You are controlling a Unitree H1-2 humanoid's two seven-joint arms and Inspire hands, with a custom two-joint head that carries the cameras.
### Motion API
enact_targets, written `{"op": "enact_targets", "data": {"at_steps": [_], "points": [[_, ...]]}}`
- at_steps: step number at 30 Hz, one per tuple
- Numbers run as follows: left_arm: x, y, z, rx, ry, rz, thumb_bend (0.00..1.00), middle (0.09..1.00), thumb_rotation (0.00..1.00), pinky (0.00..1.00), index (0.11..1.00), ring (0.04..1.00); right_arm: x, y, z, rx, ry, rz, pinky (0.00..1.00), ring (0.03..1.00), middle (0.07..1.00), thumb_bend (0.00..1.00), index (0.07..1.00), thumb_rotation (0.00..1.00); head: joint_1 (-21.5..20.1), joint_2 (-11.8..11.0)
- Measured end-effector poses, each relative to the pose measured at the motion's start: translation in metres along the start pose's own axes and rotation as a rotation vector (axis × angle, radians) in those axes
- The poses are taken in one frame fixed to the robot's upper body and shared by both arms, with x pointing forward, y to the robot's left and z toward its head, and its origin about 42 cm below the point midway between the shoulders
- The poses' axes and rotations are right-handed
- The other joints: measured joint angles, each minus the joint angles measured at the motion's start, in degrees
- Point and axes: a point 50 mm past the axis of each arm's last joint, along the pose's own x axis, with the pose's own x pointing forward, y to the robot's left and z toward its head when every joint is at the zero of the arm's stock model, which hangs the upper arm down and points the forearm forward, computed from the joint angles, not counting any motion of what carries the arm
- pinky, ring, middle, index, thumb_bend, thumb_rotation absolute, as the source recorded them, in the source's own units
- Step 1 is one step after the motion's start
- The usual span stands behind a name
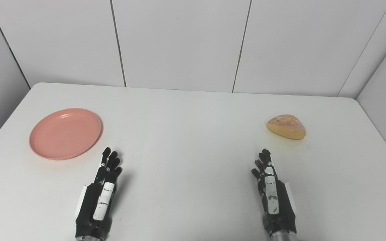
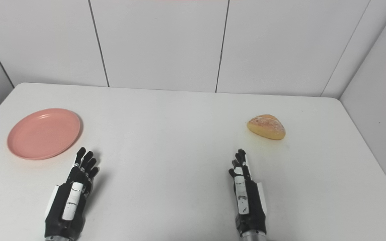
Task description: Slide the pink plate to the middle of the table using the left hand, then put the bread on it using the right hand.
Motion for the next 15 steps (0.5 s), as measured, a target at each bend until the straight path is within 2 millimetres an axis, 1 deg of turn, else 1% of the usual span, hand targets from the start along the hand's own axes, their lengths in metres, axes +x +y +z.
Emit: {"op": "enact_targets", "data": {"at_steps": [2, 5, 10, 15], "points": [[0.0, -0.001, 0.0, 0.0, -0.001, 0.0, 0.75, 1.0, 0.8, 1.0, 1.0, 1.0, -0.003, -0.001, -0.001, 0.001, -0.009, -0.005, 1.0, 0.98, 0.999, 0.83, 0.999, 1.0, 0.4, -0.1], [0.0, -0.002, 0.0, 0.001, -0.001, 0.0, 0.79, 1.0, 0.8, 1.0, 1.0, 0.999, -0.005, -0.001, -0.002, 0.0, -0.014, -0.009, 1.0, 0.975, 0.997, 0.82, 0.997, 1.0, 0.5, -0.1], [0.0, -0.002, 0.001, 0.002, 0.001, -0.001, 0.75, 1.0, 0.8, 1.0, 1.0, 1.0, -0.007, 0.0, -0.001, 0.005, -0.015, -0.013, 1.0, 0.982, 1.0, 0.8, 1.0, 1.0, 0.3, -0.2], [0.0, -0.002, 0.001, 0.002, 0.001, 0.0, 0.76, 1.0, 0.8, 1.0, 1.0, 1.0, -0.011, -0.001, -0.001, 0.013, -0.013, -0.02, 1.0, 0.987, 1.0, 0.78, 1.0, 1.0, 0.1, -0.5]]}}
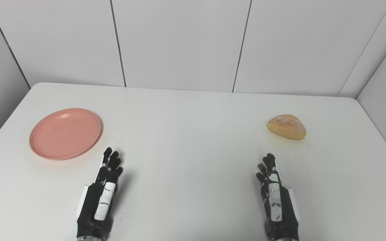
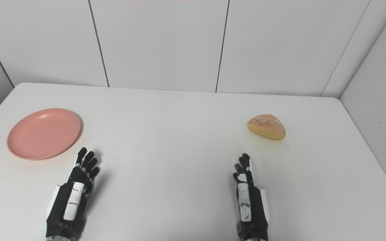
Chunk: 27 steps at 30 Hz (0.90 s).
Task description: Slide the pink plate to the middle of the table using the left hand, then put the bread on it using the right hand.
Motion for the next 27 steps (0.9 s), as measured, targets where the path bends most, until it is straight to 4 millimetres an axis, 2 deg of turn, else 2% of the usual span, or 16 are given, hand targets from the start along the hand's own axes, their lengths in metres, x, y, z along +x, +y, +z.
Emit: {"op": "enact_targets", "data": {"at_steps": [7, 10, 24, 27], "points": [[0.0, 0.0002, -0.0001, 0.0, 0.0, 0.0, 0.78, 1.0, 0.8, 1.0, 1.0, 0.999, -0.0015, -0.0007, 0.0, 0.002, 0.001, -0.003, 1.0, 0.99, 0.998, 0.79, 0.999, 1.0, 0.0, -0.2], [0.0, 0.0001, 0.0, 0.0, 0.0, 0.0, 0.76, 1.0, 0.81, 1.0, 1.0, 1.0, -0.0013, -0.0009, 0.0, -0.002, 0.0, 0.003, 1.0, 0.997, 0.996, 0.78, 0.998, 1.0, 0.0, -0.1], [-0.0001, 0.0008, 0.0, 0.014, 0.001, 0.0, 0.77, 1.0, 0.8, 1.0, 1.0, 1.0, -0.0005, -0.0033, -0.0016, -0.043, -0.018, 0.03, 1.0, 0.99, 0.985, 0.83, 0.983, 1.0, 0.2, -0.4], [-0.0001, 0.0007, 0.0, 0.013, 0.001, 0.0, 0.78, 1.0, 0.78, 1.0, 1.0, 0.998, -0.0005, -0.004, -0.0016, -0.035, -0.017, 0.032, 1.0, 0.995, 0.989, 0.82, 0.985, 1.0, 1.7, -1.1]]}}
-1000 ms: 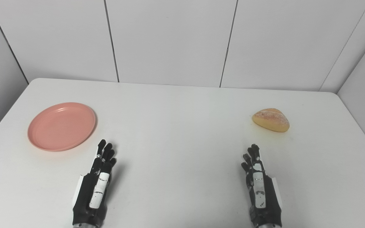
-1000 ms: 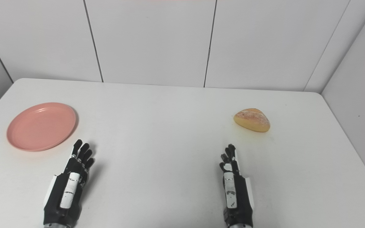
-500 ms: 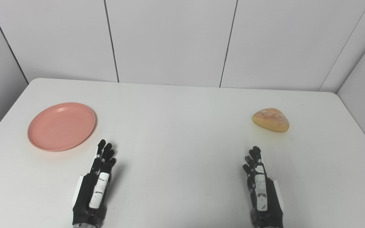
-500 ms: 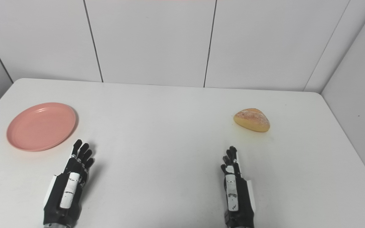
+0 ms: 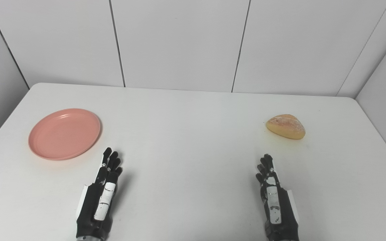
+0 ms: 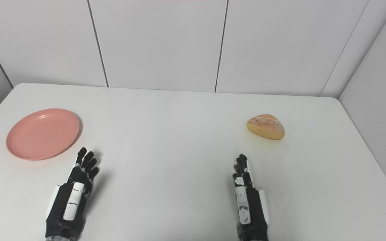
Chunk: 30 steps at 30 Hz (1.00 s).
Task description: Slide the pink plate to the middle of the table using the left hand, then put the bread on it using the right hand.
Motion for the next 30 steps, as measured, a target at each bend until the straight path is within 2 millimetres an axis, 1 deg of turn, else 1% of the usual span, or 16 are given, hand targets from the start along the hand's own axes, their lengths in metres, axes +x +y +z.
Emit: {"op": "enact_targets", "data": {"at_steps": [1, 2, 4, 6, 8, 10, 11, 14, 15, 17, 19, 23, 24, 26, 28, 30], "points": [[0.0, 0.0, 0.0, -0.001, 0.0, 0.0, 0.78, 1.0, 0.78, 1.0, 1.0, 0.997, 0.0, 0.0, 0.0, 0.007, 0.0, 0.0, 1.0, 0.995, 0.989, 0.82, 0.985, 1.0, 0.0, 0.0], [0.0, -0.001, 0.0, -0.003, 0.0, 0.0, 0.77, 1.0, 0.79, 1.0, 1.0, 0.997, 0.0, -0.001, 0.0, 0.009, 0.001, 0.002, 1.0, 0.998, 0.991, 0.83, 0.987, 1.0, 1.4, -0.6], [0.0, -0.002, -0.001, -0.006, 0.0, 0.0, 0.77, 0.999, 0.79, 1.0, 1.0, 0.995, 0.0, -0.003, 0.0, 0.011, 0.001, 0.012, 1.0, 1.0, 0.992, 0.83, 0.989, 1.0, 1.4, -0.6], [0.0, -0.004, -0.001, -0.007, -0.004, -0.001, 0.78, 0.993, 0.79, 1.0, 1.0, 0.99, 0.0, -0.005, 0.0, 0.013, 0.002, 0.016, 1.0, 1.0, 0.993, 0.84, 0.99, 1.0, 3.2, -1.4], [0.0, -0.006, -0.004, -0.005, -0.013, -0.002, 0.78, 0.99, 0.79, 1.0, 1.0, 0.988, 0.0, -0.008, 0.0, 0.023, 0.003, 0.016, 1.0, 1.0, 0.995, 0.84, 0.991, 1.0, 6.4, -3.2], [-0.001, -0.009, -0.005, 0.005, -0.026, 0.001, 0.77, 0.986, 0.79, 1.0, 1.0, 0.985, -0.001, -0.011, -0.002, 0.028, 0.008, 0.025, 1.0, 1.0, 0.994, 0.82, 0.989, 1.0, 8.0, -4.1], [-0.001, -0.01, -0.006, 0.006, -0.033, 0.0, 0.76, 0.984, 0.79, 1.0, 1.0, 0.984, -0.001, -0.014, -0.002, 0.027, 0.009, 0.032, 1.0, 0.998, 0.993, 0.82, 0.99, 1.0, 9.5, -5.1], [-0.001, -0.016, -0.009, 0.024, -0.048, -0.001, 0.74, 0.983, 0.8, 1.0, 1.0, 0.977, -0.001, -0.02, -0.004, 0.033, 0.007, 0.042, 1.0, 1.0, 0.998, 0.82, 0.997, 1.0, 9.9, -5.5], [-0.002, -0.017, -0.01, 0.034, -0.051, 0.001, 0.74, 0.981, 0.8, 1.0, 1.0, 0.973, -0.001, -0.021, -0.005, 0.035, 0.007, 0.046, 1.0, 1.0, 0.999, 0.82, 0.999, 1.0, 11.5, -6.4], [-0.002, -0.02, -0.012, 0.052, -0.058, 0.0, 0.75, 0.981, 0.8, 1.0, 1.0, 0.969, -0.001, -0.025, -0.006, 0.039, 0.008, 0.056, 1.0, 1.0, 1.0, 0.83, 1.0, 1.0, 12.7, -7.3], [-0.002, -0.023, -0.013, 0.062, -0.065, 0.001, 0.74, 0.984, 0.8, 1.0, 1.0, 0.971, -0.002, -0.028, -0.008, 0.048, 0.005, 0.06, 1.0, 1.0, 1.0, 0.83, 1.0, 1.0, 14.5, -9.0], [-0.003, -0.027, -0.018, 0.074, -0.081, 0.007, 0.74, 0.982, 0.8, 0.99, 1.0, 0.971, -0.003, -0.031, -0.012, 0.056, -0.003, 0.073, 1.0, 1.0, 1.0, 0.84, 1.0, 1.0, 16.1, -10.7], [-0.004, -0.028, -0.019, 0.074, -0.084, 0.008, 0.74, 0.982, 0.8, 0.98, 1.0, 0.971, -0.003, -0.032, -0.013, 0.058, -0.003, 0.077, 1.0, 1.0, 1.0, 0.84, 1.0, 1.0, 17.0, -11.9], [-0.004, -0.031, -0.02, 0.076, -0.092, 0.012, 0.74, 0.984, 0.79, 0.98, 1.0, 0.975, -0.003, -0.033, -0.015, 0.065, -0.003, 0.086, 1.0, 1.0, 1.0, 0.85, 1.0, 1.0, 17.2, -12.2], [-0.004, -0.034, -0.023, 0.08, -0.096, 0.002, 0.74, 0.987, 0.8, 0.98, 1.0, 0.98, -0.002, -0.034, -0.016, 0.068, -0.011, 0.086, 1.0, 1.0, 1.0, 0.85, 1.0, 1.0, 18.5, -14.8], [-0.005, -0.037, -0.025, 0.078, -0.103, -0.006, 0.74, 0.986, 0.8, 0.98, 1.0, 0.98, -0.002, -0.034, -0.017, 0.067, -0.025, 0.09, 1.0, 1.0, 1.0, 0.85, 1.0, 1.0, 18.5, -14.9]]}}
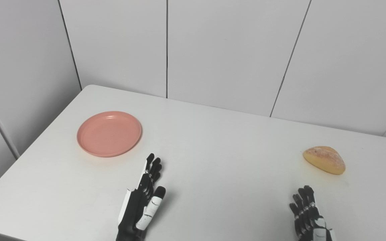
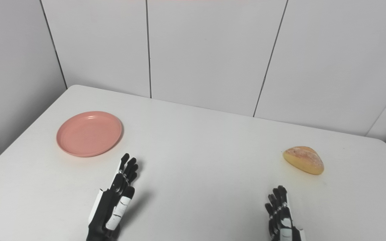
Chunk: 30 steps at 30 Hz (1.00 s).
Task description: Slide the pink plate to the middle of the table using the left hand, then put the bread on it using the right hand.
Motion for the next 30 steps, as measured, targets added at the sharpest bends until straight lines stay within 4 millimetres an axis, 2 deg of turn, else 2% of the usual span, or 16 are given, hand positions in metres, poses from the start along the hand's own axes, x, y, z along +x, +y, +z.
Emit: {"op": "enact_targets", "data": {"at_steps": [6, 9, 21, 26, 30], "points": [[-0.0014, -0.0022, -0.0062, -0.005, -0.023, 0.012, 0.68, 0.97, 0.76, 0.95, 1.0, 0.96, 0.0007, -0.0007, -0.003, -0.002, -0.013, 0.011, 1.0, 1.0, 1.0, 0.86, 1.0, 1.0, 1.7, -3.9], [-0.001, -0.0027, -0.0067, -0.006, -0.029, 0.013, 0.67, 0.969, 0.75, 0.95, 1.0, 0.959, 0.0006, -0.0014, -0.0035, -0.002, -0.018, 0.01, 1.0, 1.0, 1.0, 0.86, 1.0, 1.0, 1.8, -4.2], [-0.0012, -0.0027, -0.0067, -0.008, -0.037, 0.013, 0.68, 0.967, 0.73, 0.95, 1.0, 0.952, 0.0002, -0.001, -0.0037, -0.005, -0.027, 0.021, 1.0, 1.0, 1.0, 0.86, 1.0, 1.0, 1.1, -3.3], [-0.001, -0.0029, -0.0066, -0.012, -0.038, 0.015, 0.72, 0.943, 0.71, 0.89, 0.993, 0.91, 0.0001, -0.0012, -0.0035, -0.006, -0.027, 0.022, 1.0, 1.0, 1.0, 0.84, 1.0, 1.0, 3.5, -3.1], [0.0002, -0.003, -0.0058, -0.013, -0.034, 0.015, 0.78, 0.939, 0.71, 0.86, 0.988, 0.904, 0.0001, -0.0014, -0.0034, -0.006, -0.028, 0.022, 1.0, 1.0, 1.0, 0.83, 1.0, 1.0, 3.4, -2.6]]}}
